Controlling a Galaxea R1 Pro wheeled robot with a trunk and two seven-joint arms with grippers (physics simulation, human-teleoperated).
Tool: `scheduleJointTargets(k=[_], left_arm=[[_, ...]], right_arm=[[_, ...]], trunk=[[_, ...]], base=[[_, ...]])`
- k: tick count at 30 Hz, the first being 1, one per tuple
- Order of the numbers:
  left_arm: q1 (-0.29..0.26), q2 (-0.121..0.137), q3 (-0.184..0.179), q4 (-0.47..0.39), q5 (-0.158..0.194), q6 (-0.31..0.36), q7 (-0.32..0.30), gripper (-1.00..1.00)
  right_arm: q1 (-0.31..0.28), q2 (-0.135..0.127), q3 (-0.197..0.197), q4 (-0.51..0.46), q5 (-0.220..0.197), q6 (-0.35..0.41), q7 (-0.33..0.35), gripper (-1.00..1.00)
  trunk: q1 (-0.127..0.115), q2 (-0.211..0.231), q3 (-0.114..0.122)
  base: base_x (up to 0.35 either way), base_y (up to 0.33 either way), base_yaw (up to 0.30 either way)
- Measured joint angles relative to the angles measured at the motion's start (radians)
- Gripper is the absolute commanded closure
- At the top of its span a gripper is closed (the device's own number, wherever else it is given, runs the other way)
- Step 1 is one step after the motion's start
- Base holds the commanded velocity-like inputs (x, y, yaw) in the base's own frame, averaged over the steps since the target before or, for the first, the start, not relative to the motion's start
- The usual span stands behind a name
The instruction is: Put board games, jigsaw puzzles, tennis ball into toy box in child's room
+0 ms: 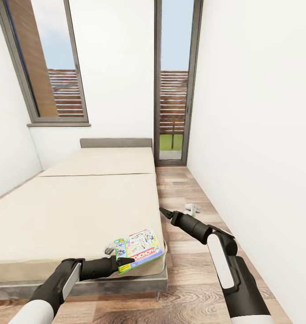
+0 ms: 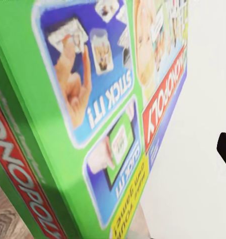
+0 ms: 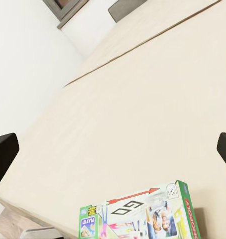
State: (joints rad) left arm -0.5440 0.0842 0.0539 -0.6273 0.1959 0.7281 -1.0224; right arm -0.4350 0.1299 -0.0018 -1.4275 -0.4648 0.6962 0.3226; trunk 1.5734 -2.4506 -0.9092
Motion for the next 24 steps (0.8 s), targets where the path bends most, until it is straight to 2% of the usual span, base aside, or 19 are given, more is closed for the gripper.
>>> scheduleJointTargets(k=[9,15,24], left_arm=[[0.0,0.001,0.003,0.0,0.003,0.001,-0.002,-1.0],[0.0,0.0,0.03,0.001,0.002,0.012,-0.003,-1.0],[0.0,0.001,0.042,0.001,0.0,0.012,-0.003,-1.0]], right_arm=[[0.0,0.0,0.0,0.0,0.0,0.001,0.0,-1.0],[0.0,0.0,0.0,0.0,0.0,0.0,0.0,-1.0],[0.0,0.0,0.0,0.0,0.0,0.0,0.0,-1.0]], trunk=[[0.0,0.0,0.0],[0.0,0.0,0.0],[0.0,0.0,0.0]], base=[[0.0,0.0,0.0],[0.0,0.0,0.0],[0.0,0.0,0.0]])
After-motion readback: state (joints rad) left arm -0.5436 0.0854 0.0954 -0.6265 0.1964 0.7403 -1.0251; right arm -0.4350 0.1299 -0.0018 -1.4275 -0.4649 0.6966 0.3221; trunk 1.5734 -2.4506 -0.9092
